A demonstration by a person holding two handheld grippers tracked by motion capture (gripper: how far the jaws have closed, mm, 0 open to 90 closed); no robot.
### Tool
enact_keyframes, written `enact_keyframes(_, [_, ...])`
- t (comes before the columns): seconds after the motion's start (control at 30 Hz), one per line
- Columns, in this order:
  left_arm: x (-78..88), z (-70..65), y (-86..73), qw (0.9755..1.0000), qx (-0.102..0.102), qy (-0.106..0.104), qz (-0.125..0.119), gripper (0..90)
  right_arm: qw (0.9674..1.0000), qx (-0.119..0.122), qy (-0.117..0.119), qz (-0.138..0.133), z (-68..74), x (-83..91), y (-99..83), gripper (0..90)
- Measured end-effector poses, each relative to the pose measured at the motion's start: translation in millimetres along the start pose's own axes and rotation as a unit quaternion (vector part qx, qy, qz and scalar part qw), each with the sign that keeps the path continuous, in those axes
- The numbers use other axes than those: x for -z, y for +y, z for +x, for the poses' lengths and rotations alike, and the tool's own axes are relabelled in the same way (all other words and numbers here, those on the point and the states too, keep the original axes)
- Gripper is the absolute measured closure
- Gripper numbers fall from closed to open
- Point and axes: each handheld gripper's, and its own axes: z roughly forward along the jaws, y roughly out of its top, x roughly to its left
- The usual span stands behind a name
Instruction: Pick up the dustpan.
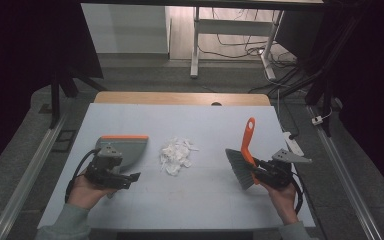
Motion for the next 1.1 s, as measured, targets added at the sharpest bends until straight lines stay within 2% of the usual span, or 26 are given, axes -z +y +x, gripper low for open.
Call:
enact_keyframes(0.07, [-1.2, 1.9, 3.4, 0.9999, 0.005, 0.009, 0.010, 18.0, 1.0000, 0.001, -0.001, 0.001, 0.1, 0.1, 0.0, 69.5])
enact_keyframes(0.17, [-1.3, 7.6, 4.5, 0.9995, 0.021, 0.020, 0.011, 18.0, 1.0000, 0.001, 0.000, 0.000, 0.1, 0.1, 0.0, 69.5])
enact_keyframes(0.27, [-2.2, 16.0, -1.4, 0.9988, 0.042, 0.023, 0.009, 18.0, 1.0000, 0.000, -0.004, -0.001, 0.2, 1.0, 0.4, 69.5])
enact_keyframes(0.33, [-2.9, 22.2, -7.0, 0.9979, 0.055, 0.029, 0.017, 18.0, 1.0000, 0.000, -0.005, -0.001, 0.2, 1.1, 0.5, 69.5])
enact_keyframes(0.53, [-1.6, 41.5, -21.8, 0.9932, 0.098, 0.055, 0.029, 17.9, 1.0000, 0.004, -0.006, -0.002, 1.1, 2.0, 1.8, 69.5])
enact_keyframes(0.63, [-0.8, 45.6, -25.6, 0.9895, 0.125, 0.067, 0.029, 17.1, 1.0000, 0.004, -0.005, -0.002, 1.3, 1.9, 1.1, 69.6])
enact_keyframes(0.77, [-2.5, 45.3, -26.8, 0.9868, 0.144, 0.070, 0.025, 13.1, 1.0000, 0.005, -0.006, 0.000, 1.1, 1.6, 0.6, 69.5])
enact_keyframes(0.9, [-12.7, 46.6, -29.0, 0.9853, 0.151, 0.071, 0.040, 12.8, 1.0000, 0.005, -0.005, -0.001, 1.2, 1.9, 0.8, 69.5])
enact_keyframes(1.1, [-27.0, 52.7, -35.2, 0.9819, 0.172, 0.062, 0.048, 12.1, 0.9999, 0.008, -0.010, -0.003, 2.4, 2.5, 0.8, 69.5])
